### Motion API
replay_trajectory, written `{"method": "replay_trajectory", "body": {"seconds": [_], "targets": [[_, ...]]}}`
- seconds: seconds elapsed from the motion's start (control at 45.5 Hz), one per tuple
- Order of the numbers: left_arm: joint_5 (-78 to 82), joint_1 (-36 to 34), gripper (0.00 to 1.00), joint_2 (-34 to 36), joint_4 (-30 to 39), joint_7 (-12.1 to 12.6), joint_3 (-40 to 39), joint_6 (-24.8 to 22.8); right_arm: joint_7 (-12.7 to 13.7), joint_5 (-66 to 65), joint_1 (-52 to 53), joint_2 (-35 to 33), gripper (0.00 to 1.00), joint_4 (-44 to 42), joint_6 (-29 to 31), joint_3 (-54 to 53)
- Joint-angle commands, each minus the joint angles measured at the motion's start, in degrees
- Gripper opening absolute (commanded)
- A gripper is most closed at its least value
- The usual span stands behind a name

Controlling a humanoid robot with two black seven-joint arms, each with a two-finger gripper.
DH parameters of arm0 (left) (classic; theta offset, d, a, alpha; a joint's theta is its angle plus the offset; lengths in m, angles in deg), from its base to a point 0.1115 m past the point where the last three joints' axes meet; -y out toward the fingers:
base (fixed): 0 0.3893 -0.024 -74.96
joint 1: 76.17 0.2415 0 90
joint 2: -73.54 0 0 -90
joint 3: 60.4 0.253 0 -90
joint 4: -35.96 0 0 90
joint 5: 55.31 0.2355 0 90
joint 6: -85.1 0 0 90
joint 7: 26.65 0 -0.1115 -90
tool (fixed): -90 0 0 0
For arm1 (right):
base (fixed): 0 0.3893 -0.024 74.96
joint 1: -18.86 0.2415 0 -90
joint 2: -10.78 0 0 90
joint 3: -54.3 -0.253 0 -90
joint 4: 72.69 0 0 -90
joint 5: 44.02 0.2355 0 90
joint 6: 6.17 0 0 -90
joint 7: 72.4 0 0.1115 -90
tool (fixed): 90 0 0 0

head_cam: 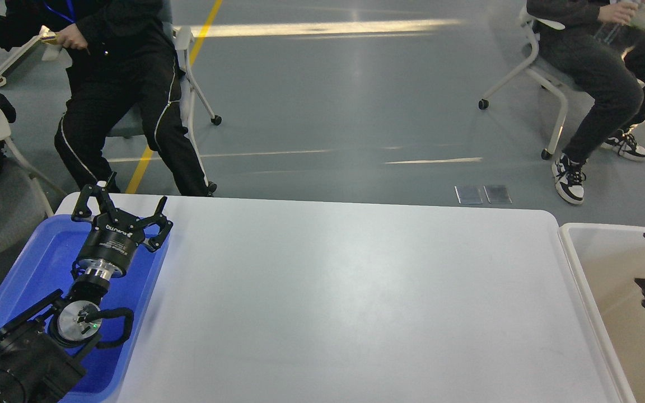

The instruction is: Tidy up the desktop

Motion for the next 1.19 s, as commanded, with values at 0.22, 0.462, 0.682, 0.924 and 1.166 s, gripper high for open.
{"method": "replay_trajectory", "body": {"seconds": [0.22, 0.462, 0.682, 0.924, 1.166], "targets": [[0.01, 0.0, 1.0, -0.03, -0.04, 0.0, 0.0, 0.0, -5.62, -0.51, -7.97, -0.16, 1.0, 24.67, 1.84, -20.74], [0.01, 0.0, 1.0, -0.03, 0.05, 0.0, 0.0, 0.0, -10.36, -1.3, -9.73, 6.78, 1.0, 25.2, 1.84, -25.23], [0.01, 0.0, 1.0, -0.03, -0.04, 0.0, 0.0, 0.0, -16.6, -1.57, -9.56, 12.5, 1.0, 24.76, -1.76, -24.97], [0.01, 0.0, 1.0, -0.03, -0.04, 0.0, 0.0, 0.0, -19.77, -1.48, -9.29, 12.68, 1.0, 23.36, -2.99, -24.7], [0.01, 0.0, 1.0, -0.03, -0.04, 0.0, 0.0, 0.0, -19.77, -1.48, -9.38, 13.2, 1.0, 23.62, -2.99, -24.44]]}}
